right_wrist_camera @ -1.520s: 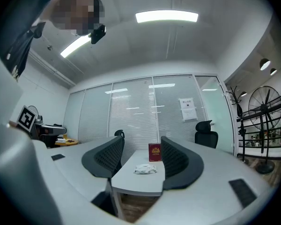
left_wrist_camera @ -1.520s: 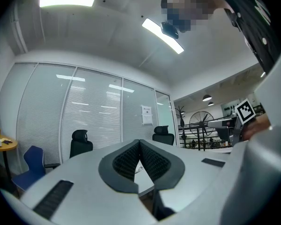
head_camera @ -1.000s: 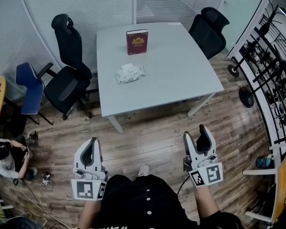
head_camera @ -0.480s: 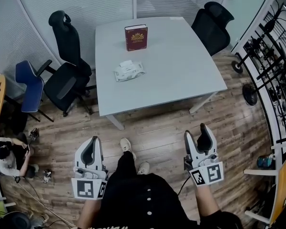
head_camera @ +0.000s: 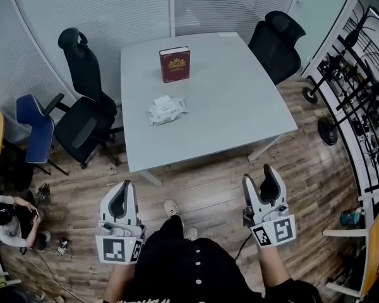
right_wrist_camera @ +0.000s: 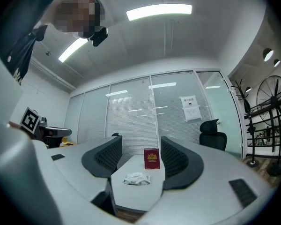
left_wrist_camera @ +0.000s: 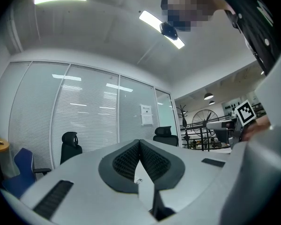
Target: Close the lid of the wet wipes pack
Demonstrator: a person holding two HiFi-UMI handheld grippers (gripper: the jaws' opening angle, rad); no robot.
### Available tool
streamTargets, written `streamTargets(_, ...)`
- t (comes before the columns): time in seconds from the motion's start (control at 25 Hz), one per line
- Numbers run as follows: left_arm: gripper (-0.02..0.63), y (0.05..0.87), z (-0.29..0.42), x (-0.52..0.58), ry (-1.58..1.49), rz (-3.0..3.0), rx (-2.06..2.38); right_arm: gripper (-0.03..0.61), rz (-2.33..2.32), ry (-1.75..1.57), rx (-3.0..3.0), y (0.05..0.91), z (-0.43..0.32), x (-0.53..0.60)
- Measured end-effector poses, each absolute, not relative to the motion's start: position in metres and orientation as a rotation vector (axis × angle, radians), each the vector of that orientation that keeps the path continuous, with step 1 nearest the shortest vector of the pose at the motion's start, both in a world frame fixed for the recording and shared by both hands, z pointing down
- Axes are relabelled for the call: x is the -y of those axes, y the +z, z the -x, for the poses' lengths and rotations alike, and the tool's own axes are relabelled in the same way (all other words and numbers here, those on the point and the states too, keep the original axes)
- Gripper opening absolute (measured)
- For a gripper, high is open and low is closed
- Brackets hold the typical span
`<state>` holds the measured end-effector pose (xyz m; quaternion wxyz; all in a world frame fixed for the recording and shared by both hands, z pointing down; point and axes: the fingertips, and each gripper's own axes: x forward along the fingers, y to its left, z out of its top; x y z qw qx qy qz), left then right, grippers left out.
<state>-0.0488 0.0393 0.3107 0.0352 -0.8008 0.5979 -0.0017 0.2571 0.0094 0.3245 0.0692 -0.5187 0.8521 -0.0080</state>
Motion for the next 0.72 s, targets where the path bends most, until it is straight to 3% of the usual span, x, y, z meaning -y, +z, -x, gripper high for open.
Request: streamTargets(0.72,0.015,0.309,0.091,0.061,0.066,2.446,-1.861,0.259,1.566,0.021,-2.583,0.311,-0.223,0.091)
